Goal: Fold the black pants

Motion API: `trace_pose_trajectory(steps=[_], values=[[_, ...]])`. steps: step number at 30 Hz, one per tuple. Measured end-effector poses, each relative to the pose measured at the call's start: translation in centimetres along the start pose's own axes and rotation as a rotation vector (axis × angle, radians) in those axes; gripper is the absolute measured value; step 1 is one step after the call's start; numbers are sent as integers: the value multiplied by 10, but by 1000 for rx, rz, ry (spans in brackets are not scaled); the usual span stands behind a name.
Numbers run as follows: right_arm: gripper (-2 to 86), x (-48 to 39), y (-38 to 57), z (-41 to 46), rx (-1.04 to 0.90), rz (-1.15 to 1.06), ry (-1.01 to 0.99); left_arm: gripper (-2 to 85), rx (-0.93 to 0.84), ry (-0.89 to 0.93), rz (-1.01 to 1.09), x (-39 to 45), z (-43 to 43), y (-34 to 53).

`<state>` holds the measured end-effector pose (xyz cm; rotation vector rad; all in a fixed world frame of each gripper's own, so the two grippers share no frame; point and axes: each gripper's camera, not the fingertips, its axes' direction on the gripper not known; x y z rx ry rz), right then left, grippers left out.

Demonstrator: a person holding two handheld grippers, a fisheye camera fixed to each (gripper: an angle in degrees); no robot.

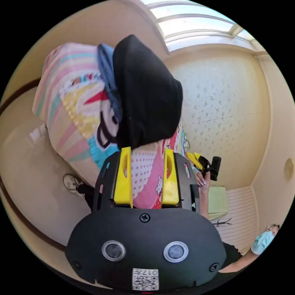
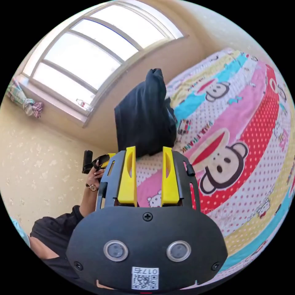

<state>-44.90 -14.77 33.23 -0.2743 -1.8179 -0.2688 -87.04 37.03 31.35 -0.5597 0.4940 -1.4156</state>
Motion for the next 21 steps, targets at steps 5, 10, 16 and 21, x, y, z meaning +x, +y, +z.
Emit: trace_pose_trajectory(steps=[5, 10, 16, 21], values=[[28, 55, 133, -5, 16, 173, -29, -6, -86, 96, -16, -51, 29, 88], [9, 50, 228, -69, 95, 296, -40, -10, -190, 81, 211, 38, 63, 99], [6, 29, 308, -135, 3, 489, 232, -10, -832, -269, 696, 182, 242, 148], [5, 16, 380, -166, 64, 595, 233, -9, -1161, -651, 909, 180, 394, 247]])
